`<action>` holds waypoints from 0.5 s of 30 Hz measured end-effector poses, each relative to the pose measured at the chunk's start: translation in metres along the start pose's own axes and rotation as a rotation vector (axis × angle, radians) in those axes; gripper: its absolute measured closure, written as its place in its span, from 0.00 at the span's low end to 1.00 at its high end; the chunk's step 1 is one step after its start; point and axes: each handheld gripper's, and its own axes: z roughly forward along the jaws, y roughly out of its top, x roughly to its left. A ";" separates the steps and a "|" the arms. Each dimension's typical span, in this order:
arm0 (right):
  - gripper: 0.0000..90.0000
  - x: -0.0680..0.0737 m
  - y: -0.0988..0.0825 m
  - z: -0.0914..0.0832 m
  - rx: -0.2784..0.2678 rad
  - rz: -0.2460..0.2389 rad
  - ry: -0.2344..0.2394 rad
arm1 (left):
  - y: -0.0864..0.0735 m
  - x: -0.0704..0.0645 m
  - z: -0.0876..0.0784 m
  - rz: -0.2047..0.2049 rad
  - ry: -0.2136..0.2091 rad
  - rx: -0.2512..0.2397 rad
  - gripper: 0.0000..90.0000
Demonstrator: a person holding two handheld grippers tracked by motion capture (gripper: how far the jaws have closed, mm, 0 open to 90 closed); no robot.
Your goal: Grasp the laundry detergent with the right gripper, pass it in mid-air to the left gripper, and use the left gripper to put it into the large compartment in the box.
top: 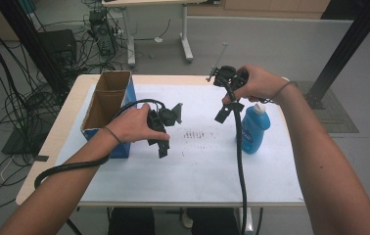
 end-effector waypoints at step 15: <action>0.10 0.004 -0.014 -0.027 -0.037 0.025 -0.036 | -0.003 0.003 -0.006 -0.013 0.005 -0.005 0.08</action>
